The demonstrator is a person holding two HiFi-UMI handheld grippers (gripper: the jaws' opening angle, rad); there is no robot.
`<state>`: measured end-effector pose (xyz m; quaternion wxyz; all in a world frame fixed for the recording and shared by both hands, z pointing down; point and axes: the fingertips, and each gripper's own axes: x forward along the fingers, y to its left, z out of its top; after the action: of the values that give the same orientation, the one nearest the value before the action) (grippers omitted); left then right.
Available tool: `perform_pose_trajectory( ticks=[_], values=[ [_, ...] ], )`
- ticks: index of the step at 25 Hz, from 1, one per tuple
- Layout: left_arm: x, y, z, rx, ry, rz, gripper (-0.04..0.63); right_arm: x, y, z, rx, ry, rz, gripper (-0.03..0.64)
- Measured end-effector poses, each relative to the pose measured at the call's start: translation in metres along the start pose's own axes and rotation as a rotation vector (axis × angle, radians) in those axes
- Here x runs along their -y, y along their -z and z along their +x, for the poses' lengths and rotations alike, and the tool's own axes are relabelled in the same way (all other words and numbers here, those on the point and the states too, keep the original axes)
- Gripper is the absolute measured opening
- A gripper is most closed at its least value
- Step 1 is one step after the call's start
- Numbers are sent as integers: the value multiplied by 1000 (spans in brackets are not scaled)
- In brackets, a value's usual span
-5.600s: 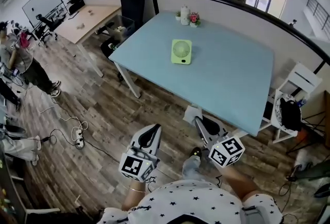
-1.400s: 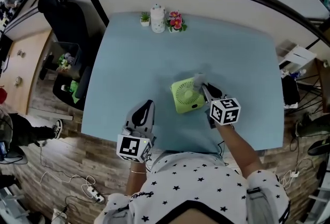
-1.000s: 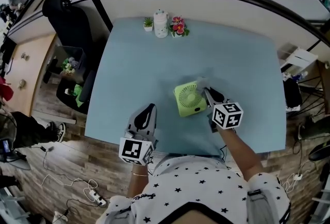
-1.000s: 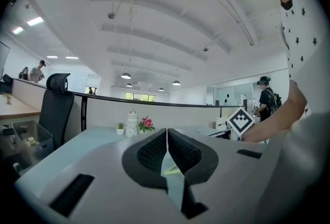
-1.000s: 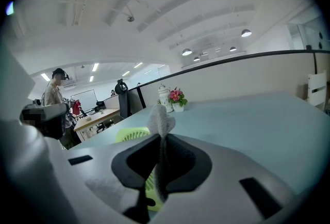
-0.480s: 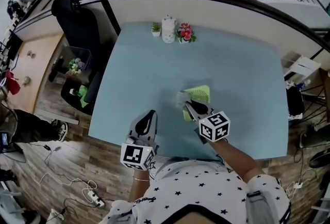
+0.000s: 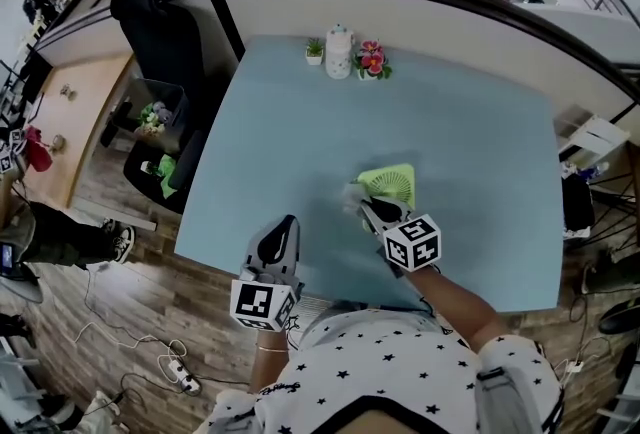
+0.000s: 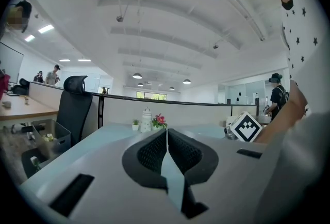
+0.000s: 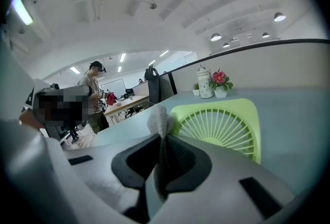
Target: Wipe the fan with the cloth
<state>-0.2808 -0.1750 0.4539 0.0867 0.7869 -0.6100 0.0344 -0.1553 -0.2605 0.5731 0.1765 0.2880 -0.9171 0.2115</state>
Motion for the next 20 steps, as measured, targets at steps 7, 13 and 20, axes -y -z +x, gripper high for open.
perform_pose_trajectory(
  ticks=[7,13,20],
  values=[
    [10,-1,12,2,31,-5,32,15,-1,-11,14,25,19,34],
    [20,-1,22,-3,62,-3,32,37,-1,-27,29,75,40,34],
    [31,-1,30,-13,86,2,32,68,-2,-48,56,145,76,34]
  ],
)
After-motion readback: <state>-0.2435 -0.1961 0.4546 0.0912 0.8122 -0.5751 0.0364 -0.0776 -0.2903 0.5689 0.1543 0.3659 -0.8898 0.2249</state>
